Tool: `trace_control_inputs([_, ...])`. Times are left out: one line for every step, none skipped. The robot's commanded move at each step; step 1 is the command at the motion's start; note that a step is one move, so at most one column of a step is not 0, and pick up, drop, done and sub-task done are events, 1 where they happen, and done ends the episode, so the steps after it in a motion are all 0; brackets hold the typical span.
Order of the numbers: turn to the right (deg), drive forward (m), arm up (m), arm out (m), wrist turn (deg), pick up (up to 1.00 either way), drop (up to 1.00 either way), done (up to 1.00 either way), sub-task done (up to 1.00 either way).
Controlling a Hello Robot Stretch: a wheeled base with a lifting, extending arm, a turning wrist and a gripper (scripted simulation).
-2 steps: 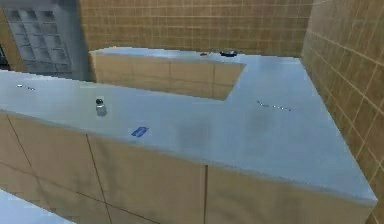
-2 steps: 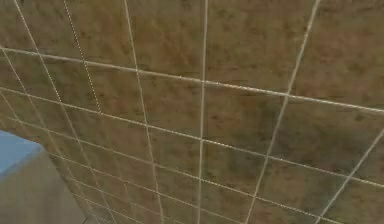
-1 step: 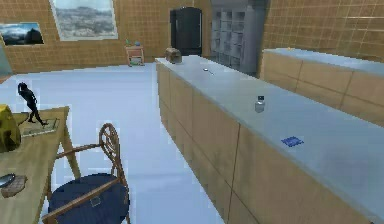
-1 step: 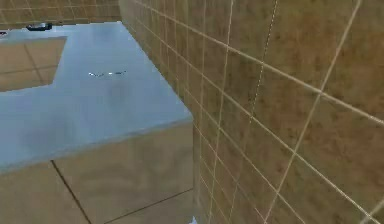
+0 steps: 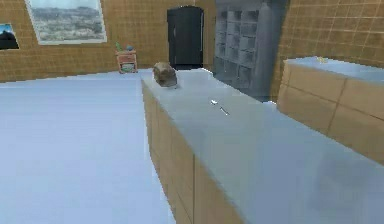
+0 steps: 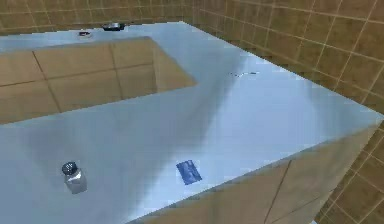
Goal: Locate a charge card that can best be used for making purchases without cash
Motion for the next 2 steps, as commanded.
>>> trace_control_inputs([45.0,0.00,0.00,0.00,0.0,0.00,0.00,0.00,0.00])
trace_control_inputs([45.0,0.00,0.00,0.00,0.0,0.00,0.00,0.00,0.00])
